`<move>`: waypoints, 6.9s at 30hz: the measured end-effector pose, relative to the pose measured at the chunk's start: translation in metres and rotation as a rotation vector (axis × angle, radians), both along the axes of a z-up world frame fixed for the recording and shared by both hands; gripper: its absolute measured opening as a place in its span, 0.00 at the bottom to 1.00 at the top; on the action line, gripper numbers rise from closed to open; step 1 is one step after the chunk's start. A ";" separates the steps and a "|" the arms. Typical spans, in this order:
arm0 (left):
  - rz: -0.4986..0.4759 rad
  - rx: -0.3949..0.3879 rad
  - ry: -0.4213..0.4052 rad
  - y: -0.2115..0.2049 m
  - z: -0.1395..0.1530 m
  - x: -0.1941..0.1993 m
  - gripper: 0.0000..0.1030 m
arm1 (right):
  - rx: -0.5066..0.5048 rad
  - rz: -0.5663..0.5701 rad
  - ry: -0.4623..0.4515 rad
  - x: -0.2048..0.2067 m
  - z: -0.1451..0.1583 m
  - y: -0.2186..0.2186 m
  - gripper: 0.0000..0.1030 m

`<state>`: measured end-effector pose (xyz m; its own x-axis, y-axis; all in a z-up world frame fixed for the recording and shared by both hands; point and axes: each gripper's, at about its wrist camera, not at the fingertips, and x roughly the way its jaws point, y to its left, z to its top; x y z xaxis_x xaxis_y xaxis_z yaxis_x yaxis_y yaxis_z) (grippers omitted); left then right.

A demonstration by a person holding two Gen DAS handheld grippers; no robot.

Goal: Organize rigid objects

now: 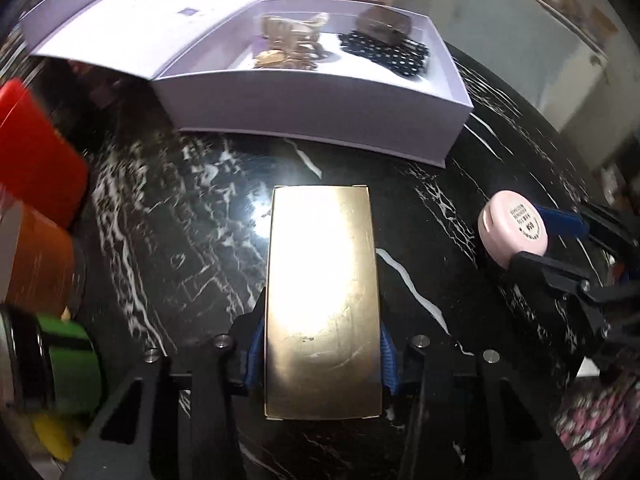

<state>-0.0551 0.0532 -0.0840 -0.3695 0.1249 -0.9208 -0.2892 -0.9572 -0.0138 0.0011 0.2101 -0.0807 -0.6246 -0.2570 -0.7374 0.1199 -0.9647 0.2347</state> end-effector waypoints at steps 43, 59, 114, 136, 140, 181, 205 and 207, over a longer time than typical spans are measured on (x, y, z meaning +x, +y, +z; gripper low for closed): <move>0.066 0.178 0.176 0.021 0.065 0.022 0.43 | 0.069 0.001 0.113 0.015 0.051 0.001 0.49; 0.036 0.205 0.238 0.030 0.095 -0.021 0.43 | 0.085 0.008 0.176 -0.017 0.083 0.025 0.49; 0.005 0.029 0.221 0.039 0.045 -0.175 0.43 | 0.159 0.030 0.078 -0.182 0.051 0.051 0.49; 0.050 0.010 0.206 0.038 0.035 -0.180 0.43 | 0.190 0.012 0.051 -0.189 0.036 0.046 0.49; 0.057 -0.009 0.209 0.039 0.036 -0.181 0.43 | 0.188 0.003 0.033 -0.188 0.037 0.047 0.49; 0.199 0.030 0.359 0.020 0.117 -0.117 0.85 | 0.261 -0.178 0.176 -0.123 0.126 0.061 0.99; 0.219 0.001 0.492 0.029 0.161 -0.038 0.85 | 0.305 -0.224 0.188 -0.058 0.155 0.053 1.00; 0.220 0.006 0.493 0.030 0.160 -0.031 0.85 | 0.300 -0.232 0.183 -0.052 0.154 0.052 1.00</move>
